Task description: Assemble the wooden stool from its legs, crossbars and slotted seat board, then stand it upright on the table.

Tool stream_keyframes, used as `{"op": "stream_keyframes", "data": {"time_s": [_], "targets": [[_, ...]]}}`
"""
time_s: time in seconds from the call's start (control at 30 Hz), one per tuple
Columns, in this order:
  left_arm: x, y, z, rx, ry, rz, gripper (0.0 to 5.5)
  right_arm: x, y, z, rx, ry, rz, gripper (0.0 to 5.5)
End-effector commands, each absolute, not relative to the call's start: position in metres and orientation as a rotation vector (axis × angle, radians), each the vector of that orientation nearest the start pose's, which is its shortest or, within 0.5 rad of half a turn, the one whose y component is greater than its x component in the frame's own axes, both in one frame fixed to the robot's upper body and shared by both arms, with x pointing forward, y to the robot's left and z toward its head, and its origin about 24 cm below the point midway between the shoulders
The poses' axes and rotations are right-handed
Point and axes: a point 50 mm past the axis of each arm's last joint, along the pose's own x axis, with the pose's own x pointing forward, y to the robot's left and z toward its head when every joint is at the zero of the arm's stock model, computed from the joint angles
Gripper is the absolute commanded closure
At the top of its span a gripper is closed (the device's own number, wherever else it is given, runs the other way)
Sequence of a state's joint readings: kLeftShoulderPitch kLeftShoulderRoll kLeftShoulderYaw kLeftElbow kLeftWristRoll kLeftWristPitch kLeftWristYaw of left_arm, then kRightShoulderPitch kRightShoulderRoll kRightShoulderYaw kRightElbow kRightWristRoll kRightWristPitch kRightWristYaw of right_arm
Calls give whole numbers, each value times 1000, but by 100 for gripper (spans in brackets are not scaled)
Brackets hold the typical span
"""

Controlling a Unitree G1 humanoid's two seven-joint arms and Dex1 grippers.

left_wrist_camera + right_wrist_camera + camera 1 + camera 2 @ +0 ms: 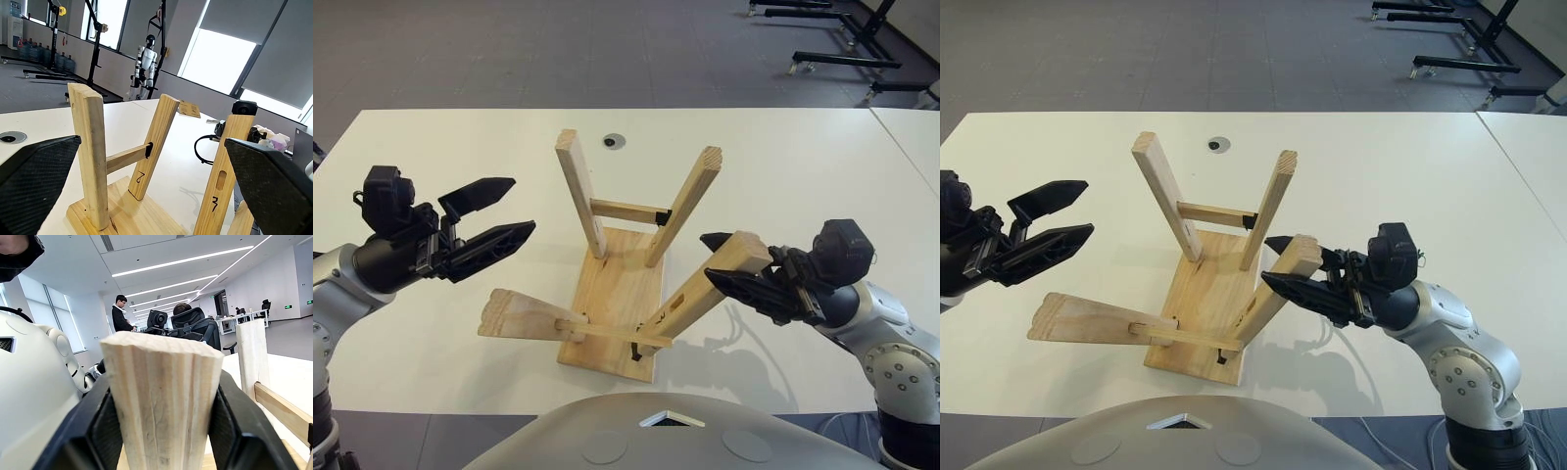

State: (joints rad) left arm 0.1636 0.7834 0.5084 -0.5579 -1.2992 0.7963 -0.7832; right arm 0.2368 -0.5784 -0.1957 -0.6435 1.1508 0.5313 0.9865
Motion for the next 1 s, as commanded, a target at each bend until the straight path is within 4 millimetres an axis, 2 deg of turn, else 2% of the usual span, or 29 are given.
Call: {"op": "stream_keyframes", "data": {"time_s": [0.03, 0.17, 0.43, 0.87, 1.0], "targets": [[177, 225, 181, -318, 123, -1056, 10, 166, -173, 149, 418, -55, 1282, 346], [177, 225, 180, -314, 129, -1058, 10, 168, -174, 155, 421, -77, 1273, 346], [174, 226, 179, -312, 131, -1041, 10, 163, -178, 160, 430, -10, 1332, 346], [176, 225, 177, -306, 143, -1037, 10, 157, -169, 148, 449, 14, 1335, 346], [175, 225, 178, -303, 143, -1038, 10, 160, -173, 143, 390, 31, 1309, 346]]}}
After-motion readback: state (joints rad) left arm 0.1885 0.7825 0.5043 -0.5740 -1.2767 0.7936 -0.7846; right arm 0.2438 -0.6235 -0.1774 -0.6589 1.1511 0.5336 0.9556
